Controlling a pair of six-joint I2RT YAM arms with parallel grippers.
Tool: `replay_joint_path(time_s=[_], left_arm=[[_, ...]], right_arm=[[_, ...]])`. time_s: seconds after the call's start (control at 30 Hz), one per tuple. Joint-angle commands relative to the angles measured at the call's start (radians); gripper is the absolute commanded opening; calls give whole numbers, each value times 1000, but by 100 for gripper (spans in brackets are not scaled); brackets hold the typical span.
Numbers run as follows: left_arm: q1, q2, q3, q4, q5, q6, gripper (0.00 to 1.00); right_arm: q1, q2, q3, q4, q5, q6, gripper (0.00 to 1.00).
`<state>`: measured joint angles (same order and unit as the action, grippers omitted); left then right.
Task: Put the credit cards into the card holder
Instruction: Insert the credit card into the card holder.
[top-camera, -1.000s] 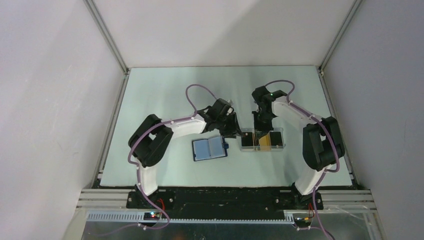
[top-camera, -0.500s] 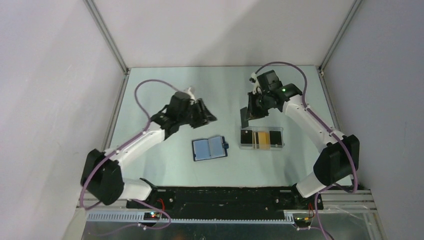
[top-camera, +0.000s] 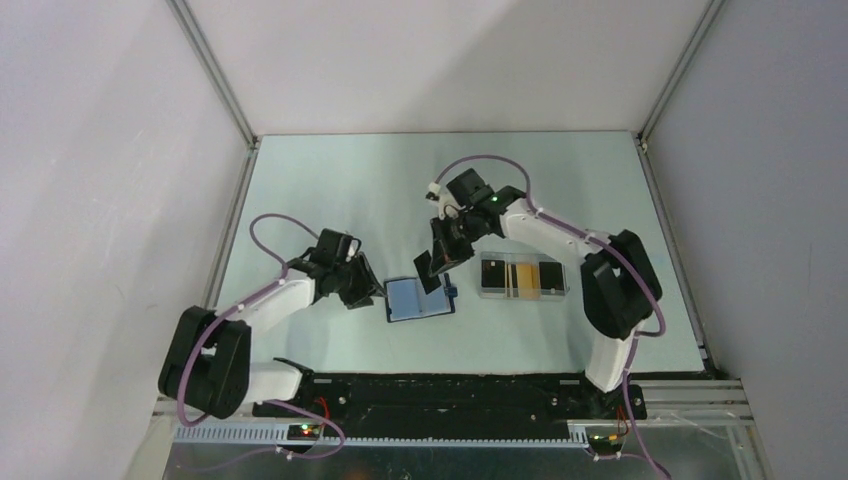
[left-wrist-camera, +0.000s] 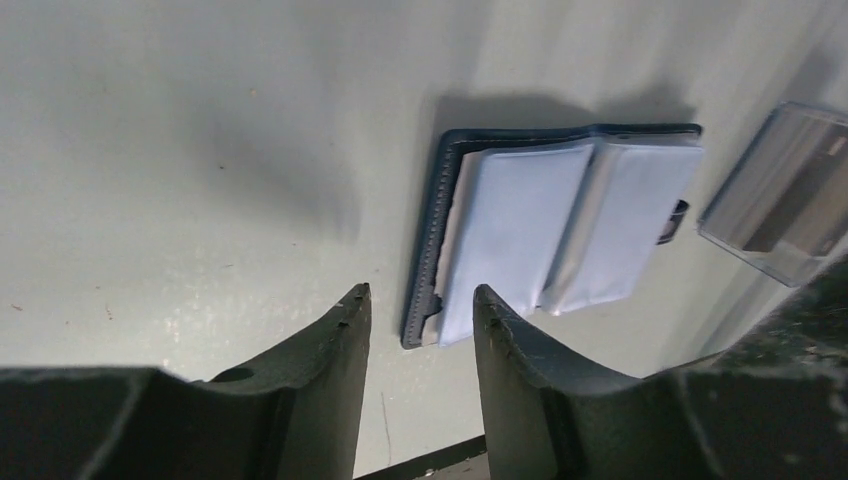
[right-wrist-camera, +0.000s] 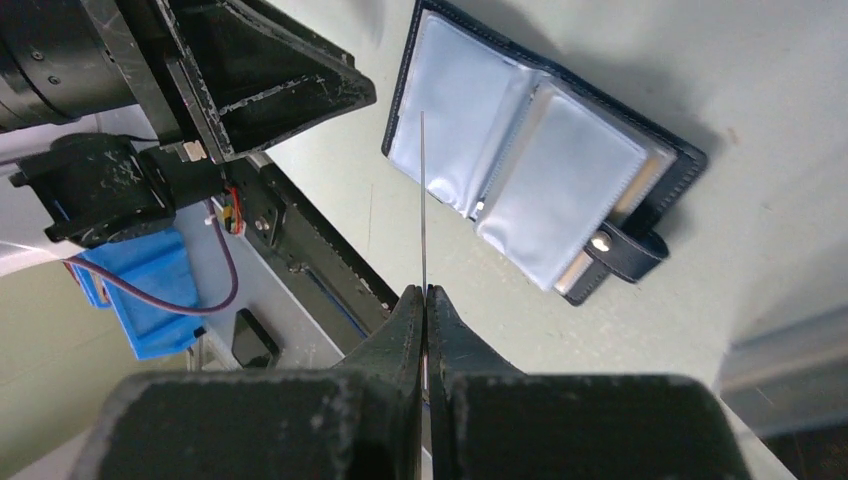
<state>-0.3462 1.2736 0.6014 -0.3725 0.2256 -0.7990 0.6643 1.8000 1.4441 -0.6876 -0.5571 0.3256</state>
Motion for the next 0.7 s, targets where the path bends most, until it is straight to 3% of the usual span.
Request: replay_joint_path(time_s=[0.0,0.37,0.67], left_arm=[[2,49,34,-29,-36,54,45],[-73,195,131,-37,-82,37,44],[-97,280,184,-102,-139,9,40]], right_arm=[[33,64,11,69,-77,20,0],[49,154,-11,-17,16,4,0],[46,226,16,-75,-18,-18,0]])
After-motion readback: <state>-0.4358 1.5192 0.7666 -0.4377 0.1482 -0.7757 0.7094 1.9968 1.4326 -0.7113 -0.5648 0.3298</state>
